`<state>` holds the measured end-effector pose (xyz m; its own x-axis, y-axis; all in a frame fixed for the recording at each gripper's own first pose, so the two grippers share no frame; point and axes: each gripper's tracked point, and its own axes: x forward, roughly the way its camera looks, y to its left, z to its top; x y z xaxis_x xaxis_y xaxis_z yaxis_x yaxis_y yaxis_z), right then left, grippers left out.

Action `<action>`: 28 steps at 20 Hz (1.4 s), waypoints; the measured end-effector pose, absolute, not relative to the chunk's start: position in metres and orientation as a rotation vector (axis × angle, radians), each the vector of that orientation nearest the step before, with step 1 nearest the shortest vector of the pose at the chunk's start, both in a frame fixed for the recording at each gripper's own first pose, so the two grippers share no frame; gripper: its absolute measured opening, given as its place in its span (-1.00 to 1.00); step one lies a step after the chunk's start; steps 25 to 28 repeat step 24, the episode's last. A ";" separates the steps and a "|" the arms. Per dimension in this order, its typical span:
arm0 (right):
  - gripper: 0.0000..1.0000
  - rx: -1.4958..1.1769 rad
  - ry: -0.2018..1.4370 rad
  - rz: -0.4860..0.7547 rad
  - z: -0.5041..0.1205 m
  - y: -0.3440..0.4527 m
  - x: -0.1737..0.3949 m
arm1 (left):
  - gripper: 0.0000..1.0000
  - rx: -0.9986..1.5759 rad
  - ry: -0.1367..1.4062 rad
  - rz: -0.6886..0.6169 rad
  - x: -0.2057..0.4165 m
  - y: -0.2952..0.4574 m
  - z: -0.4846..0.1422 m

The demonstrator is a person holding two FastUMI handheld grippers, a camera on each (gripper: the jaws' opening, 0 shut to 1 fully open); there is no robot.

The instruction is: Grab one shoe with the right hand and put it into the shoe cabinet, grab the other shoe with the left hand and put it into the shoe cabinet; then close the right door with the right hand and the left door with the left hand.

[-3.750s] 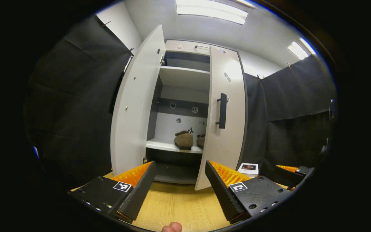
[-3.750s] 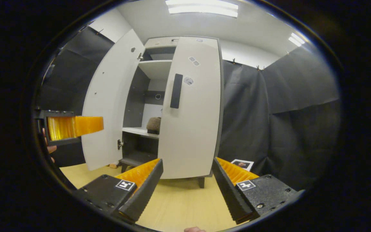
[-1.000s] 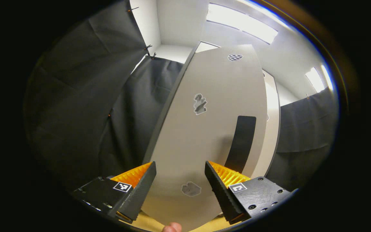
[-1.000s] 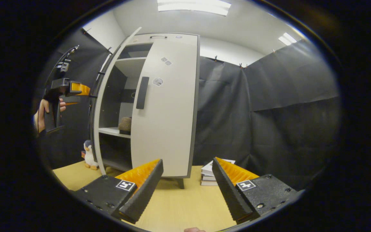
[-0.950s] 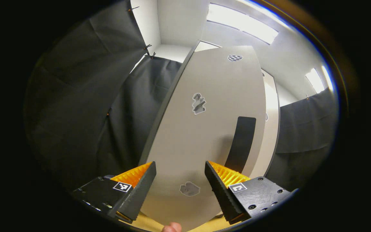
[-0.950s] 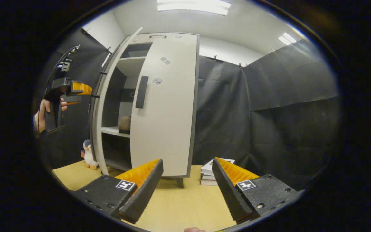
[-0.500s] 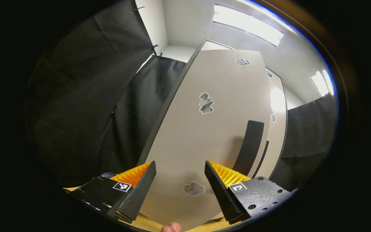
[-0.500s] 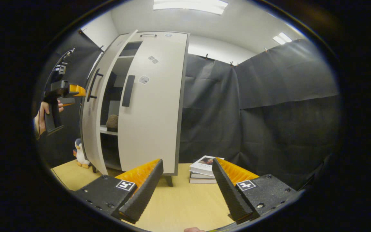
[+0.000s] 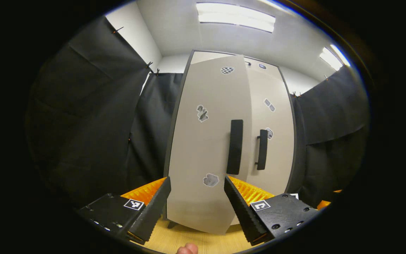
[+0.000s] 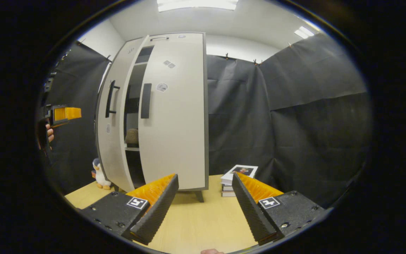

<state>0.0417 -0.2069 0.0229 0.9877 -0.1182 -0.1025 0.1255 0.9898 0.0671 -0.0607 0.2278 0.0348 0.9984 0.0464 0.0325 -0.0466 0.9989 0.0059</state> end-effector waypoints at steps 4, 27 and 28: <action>0.98 0.089 0.116 -0.073 0.017 -0.186 0.038 | 0.87 0.012 0.004 -0.002 -0.100 0.189 0.004; 0.99 0.079 0.090 -0.021 0.029 -0.172 0.015 | 0.88 -0.067 0.076 -0.005 -0.159 0.160 -0.029; 0.99 0.079 0.090 -0.021 0.029 -0.172 0.015 | 0.88 -0.067 0.076 -0.005 -0.159 0.160 -0.029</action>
